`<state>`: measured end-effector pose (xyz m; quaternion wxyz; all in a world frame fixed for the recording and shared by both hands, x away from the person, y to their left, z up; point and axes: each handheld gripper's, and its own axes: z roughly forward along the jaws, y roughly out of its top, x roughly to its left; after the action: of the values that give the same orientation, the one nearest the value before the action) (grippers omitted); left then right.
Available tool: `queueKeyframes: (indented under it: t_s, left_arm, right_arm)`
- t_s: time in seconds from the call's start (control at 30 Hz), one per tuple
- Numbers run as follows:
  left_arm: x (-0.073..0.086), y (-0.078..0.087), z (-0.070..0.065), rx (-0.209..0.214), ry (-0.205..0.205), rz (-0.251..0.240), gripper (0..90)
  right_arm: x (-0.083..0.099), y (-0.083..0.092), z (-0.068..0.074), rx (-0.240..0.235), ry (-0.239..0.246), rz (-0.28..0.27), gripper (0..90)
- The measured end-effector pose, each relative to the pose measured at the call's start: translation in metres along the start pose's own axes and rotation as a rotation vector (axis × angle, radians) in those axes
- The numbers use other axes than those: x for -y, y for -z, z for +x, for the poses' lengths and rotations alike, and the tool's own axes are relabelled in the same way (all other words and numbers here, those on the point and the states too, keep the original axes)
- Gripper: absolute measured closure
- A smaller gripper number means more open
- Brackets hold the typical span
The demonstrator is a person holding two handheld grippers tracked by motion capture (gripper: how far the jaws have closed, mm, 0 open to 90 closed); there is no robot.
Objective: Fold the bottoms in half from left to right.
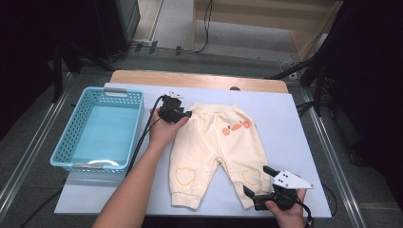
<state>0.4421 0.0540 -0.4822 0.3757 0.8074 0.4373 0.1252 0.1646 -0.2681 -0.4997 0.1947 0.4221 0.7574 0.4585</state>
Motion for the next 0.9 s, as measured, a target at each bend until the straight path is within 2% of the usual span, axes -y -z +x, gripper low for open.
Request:
queueKeyframes:
  t_s: [0.17, 0.3, 0.43, 0.63, 0.8, 0.83, 0.9]
  left_arm:
    - [-0.004, -0.008, 0.000, -0.013, -0.003, 0.016, 59.2]
    - [-0.005, -0.013, 0.000, -0.013, 0.012, 0.024, 62.6]
    - [-0.003, -0.016, 0.002, 0.000, 0.020, 0.036, 70.3]
    - [-0.001, -0.019, 0.001, 0.017, 0.019, 0.052, 85.2]
    - [-0.001, -0.018, 0.001, 0.022, 0.008, 0.055, 87.6]
    - [-0.001, -0.018, 0.000, 0.023, 0.008, 0.052, 87.7]
    - [-0.001, -0.018, 0.000, 0.022, -0.001, 0.055, 87.8]
  right_arm:
    - [-0.003, -0.002, 0.008, -0.018, 0.012, -0.003, 0.0]
    - [-0.006, -0.005, 0.019, -0.043, 0.027, -0.003, 0.0]
    - [-0.009, -0.011, 0.031, -0.072, 0.049, -0.002, 0.0]
    - [-0.015, -0.021, 0.056, -0.137, 0.079, 0.002, 0.0]
    - [-0.021, -0.033, 0.079, -0.192, 0.111, 0.009, 0.2]
    - [-0.022, -0.036, 0.084, -0.196, 0.117, 0.008, 3.6]
    - [-0.025, -0.041, 0.092, -0.217, 0.122, 0.010, 4.6]
